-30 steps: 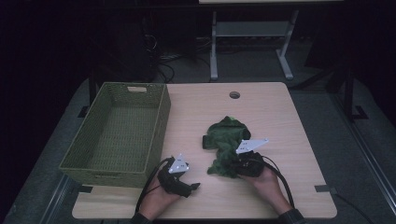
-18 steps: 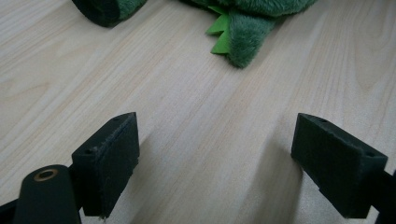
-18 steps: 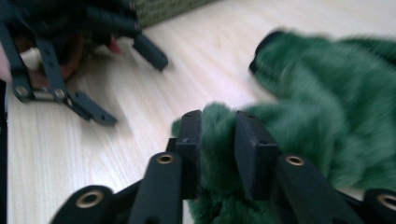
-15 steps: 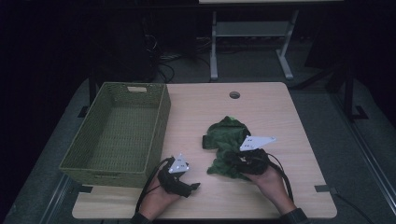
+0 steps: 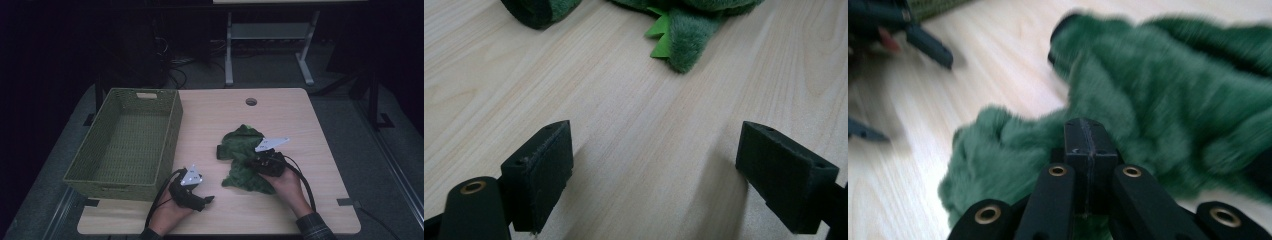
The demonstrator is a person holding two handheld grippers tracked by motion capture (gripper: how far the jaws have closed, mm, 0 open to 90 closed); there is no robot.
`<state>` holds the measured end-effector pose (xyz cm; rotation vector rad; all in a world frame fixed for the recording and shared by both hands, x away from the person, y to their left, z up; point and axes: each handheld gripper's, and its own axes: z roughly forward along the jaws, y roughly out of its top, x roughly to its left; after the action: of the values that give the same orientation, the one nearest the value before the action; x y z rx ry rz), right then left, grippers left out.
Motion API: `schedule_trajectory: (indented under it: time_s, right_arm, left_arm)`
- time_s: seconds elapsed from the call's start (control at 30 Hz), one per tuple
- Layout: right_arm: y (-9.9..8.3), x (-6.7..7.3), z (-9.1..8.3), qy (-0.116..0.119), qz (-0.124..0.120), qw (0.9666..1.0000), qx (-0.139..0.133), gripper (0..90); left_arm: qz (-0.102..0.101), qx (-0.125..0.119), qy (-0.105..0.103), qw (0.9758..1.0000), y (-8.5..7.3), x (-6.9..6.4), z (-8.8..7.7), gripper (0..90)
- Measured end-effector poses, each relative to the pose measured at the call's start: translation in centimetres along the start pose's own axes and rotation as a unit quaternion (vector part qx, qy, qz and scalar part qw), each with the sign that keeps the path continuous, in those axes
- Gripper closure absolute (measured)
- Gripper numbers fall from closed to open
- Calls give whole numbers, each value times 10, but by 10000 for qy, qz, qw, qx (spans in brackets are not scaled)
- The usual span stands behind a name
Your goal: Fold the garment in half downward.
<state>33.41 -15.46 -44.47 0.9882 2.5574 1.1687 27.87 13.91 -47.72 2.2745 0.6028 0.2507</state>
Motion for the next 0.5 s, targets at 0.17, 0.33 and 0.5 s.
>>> schedule_trajectory:
  time_s: [0.17,0.33,0.5]
  right_arm:
    - [-7,7,14,156,-20,9994,300,899]
    - [-5,15,18,186,-240,9989,367,898]
    - [0,15,-5,162,-191,9997,-80,795]
  left_arm:
    - [-6,-3,-7,10000,0,0,0,145]
    - [10,-4,0,10000,0,0,0,145]
    - [18,-3,3,10000,0,0,0,145]
